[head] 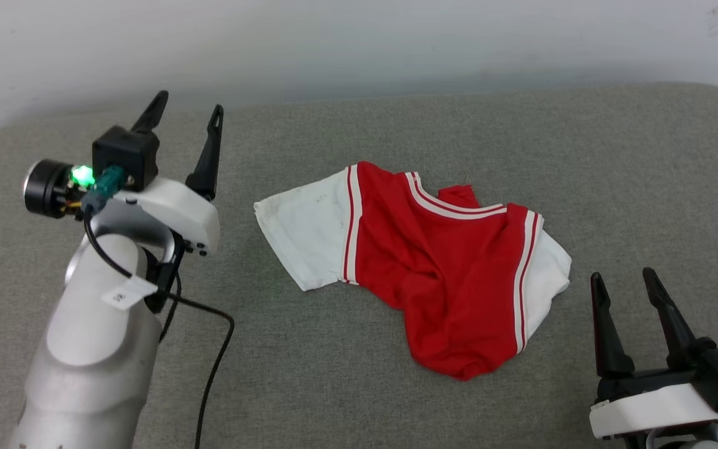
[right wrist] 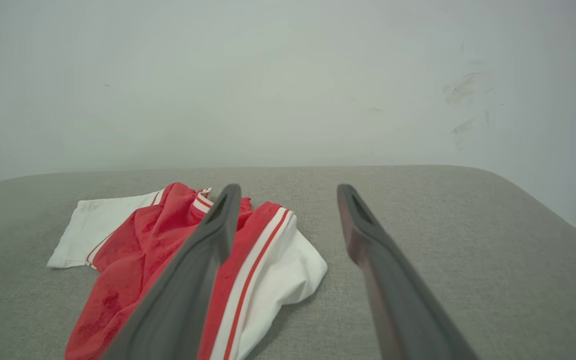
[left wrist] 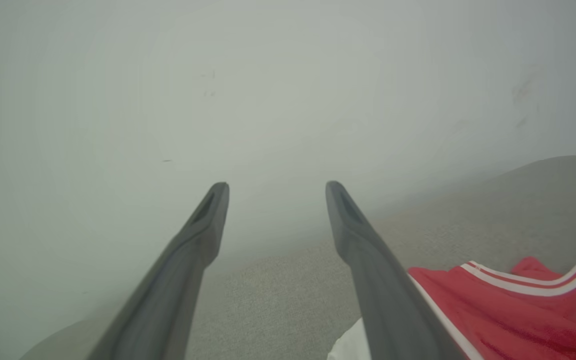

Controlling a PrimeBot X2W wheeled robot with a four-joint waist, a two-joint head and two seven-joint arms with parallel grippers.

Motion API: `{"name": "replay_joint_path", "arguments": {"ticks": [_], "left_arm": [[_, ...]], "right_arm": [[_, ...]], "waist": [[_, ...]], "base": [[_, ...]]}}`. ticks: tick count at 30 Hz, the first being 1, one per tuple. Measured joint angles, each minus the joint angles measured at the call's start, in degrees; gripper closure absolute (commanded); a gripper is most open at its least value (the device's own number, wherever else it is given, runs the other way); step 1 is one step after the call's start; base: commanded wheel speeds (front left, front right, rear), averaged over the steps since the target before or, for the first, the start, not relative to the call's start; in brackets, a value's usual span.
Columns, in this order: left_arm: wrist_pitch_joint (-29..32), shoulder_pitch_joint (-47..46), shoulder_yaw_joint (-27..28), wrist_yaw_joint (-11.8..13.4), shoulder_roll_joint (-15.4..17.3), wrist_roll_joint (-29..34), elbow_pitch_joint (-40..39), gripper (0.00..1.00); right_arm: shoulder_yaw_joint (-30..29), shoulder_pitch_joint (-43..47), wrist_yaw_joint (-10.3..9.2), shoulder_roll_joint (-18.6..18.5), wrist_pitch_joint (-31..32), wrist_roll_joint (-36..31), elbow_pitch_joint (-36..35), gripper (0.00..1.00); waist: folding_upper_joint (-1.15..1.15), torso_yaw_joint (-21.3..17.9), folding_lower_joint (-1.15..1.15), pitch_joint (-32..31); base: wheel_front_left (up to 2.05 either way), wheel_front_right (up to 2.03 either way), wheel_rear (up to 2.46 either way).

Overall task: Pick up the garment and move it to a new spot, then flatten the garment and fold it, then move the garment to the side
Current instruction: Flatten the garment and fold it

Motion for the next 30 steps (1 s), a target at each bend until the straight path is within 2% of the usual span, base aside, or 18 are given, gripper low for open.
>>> {"name": "replay_joint_path", "arguments": {"ticks": [7, 11, 15, 20, 24, 30], "left_arm": [[10.61, -12.56, -6.48, -1.08, 2.72, -3.42, 7.16, 0.0], [22.06, -17.27, -13.73, -1.14, 4.21, -11.01, 10.96, 0.0], [33.72, -21.4, -20.59, -1.13, 7.39, -18.78, 12.35, 0.0], [45.12, -23.63, -28.8, -1.14, 10.6, -26.2, 12.39, 0.0], [49.98, -25.05, -32.59, -1.13, 12.89, -29.65, 13.18, 0.0], [53.13, -24.97, -36.56, -1.13, 13.6, -33.34, 15.84, 0.0]], "right_arm": [[-0.14, -2.24, 0.0, 0.0, 0.0, -0.1, -0.58, 0.0], [-0.05, -3.21, 0.0, 0.0, 0.0, 0.11, -0.62, 0.0], [0.13, -4.28, 0.0, 0.01, 0.01, 0.45, -0.64, 0.0], [0.24, -5.27, 0.0, 0.0, 0.0, 0.86, -0.8, 0.0], [0.57, -6.05, 0.0, 0.0, 0.0, 0.94, -0.9, 0.0], [0.7, -7.61, 0.0, 0.01, 0.0, 1.38, -1.02, 0.0]], "waist": [[0.0, -2.01, 0.0, 4.76], [0.0, -2.99, 0.0, 6.79], [0.0, -3.91, 0.01, 8.46], [0.0, -4.83, 0.0, 10.33], [0.0, -5.4, 0.0, 11.86], [0.0, -6.55, 0.0, 14.16]], "base": [[0.0, 0.0, 0.0], [0.0, 0.0, 0.0], [0.0, 0.0, 0.0], [0.0, 0.0, 0.0], [0.0, 0.0, 0.0], [0.0, 0.0, 0.0]]}}
